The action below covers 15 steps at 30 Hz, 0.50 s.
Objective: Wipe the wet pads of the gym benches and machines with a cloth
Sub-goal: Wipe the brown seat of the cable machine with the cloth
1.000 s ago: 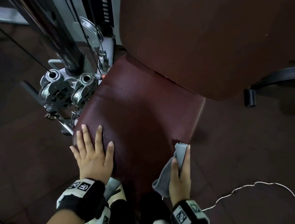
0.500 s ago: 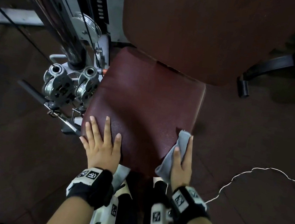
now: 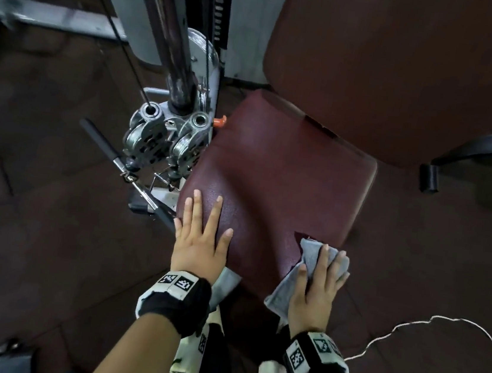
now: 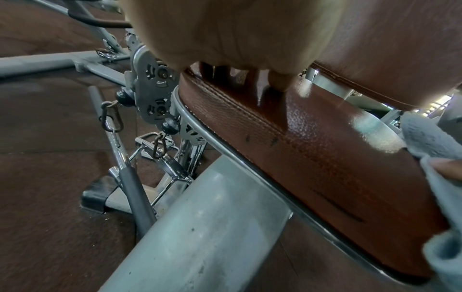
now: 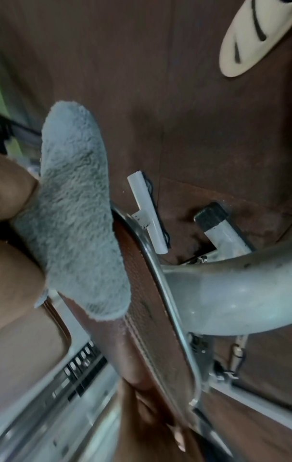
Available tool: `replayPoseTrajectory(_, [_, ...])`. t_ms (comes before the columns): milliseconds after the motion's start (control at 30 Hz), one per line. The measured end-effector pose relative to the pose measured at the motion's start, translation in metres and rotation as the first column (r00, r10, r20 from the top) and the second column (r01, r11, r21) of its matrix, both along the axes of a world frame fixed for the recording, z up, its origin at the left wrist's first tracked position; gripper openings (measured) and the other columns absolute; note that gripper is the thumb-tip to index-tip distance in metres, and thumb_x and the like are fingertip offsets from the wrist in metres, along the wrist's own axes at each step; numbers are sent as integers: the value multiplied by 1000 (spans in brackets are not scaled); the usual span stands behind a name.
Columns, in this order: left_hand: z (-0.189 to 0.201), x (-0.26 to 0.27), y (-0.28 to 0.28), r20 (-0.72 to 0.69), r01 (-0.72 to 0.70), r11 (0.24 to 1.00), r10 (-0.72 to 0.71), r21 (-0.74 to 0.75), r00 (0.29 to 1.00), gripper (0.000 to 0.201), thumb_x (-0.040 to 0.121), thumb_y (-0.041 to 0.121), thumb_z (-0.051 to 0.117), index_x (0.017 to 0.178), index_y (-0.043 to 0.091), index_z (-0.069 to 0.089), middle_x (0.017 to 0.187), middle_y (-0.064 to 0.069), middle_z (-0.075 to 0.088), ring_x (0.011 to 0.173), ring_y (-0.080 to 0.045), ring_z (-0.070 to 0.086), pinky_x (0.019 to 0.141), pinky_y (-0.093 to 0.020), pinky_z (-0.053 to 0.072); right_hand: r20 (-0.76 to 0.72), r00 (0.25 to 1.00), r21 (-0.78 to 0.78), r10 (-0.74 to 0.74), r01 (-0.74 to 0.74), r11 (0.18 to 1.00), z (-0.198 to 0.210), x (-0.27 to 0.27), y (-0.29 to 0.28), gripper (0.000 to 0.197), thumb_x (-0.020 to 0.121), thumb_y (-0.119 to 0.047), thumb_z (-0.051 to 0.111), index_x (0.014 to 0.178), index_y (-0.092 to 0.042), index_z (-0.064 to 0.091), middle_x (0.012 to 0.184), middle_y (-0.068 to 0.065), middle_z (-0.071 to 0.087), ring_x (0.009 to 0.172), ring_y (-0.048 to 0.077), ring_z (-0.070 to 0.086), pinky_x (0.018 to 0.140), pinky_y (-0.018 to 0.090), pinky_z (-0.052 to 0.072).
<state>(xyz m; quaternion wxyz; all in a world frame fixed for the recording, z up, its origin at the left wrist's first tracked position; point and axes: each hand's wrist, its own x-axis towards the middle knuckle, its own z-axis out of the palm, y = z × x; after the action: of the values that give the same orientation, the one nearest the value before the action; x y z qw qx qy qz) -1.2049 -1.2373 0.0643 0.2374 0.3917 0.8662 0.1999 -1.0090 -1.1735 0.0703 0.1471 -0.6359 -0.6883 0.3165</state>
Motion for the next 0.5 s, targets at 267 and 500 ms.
replayPoseTrajectory(267, [4,22,-11,125,-115,988,102,106,987,64,88,55,18,148,34,8,155,12,-15,142,-5,-20,114,-32,-6,262,914,15,308,-323,946,-4,11,0,59,92,-46,23,149,-36,12,157,-14,-11,140,25,-29,111,62,14])
replayPoseTrajectory(500, [11,114,-38,288,-362,909,297,207,910,55,92,27,37,146,31,26,157,9,8,145,-2,5,118,-42,14,240,827,-24,508,-518,855,14,9,12,62,87,-44,36,143,-17,39,155,6,22,142,38,0,114,49,4])
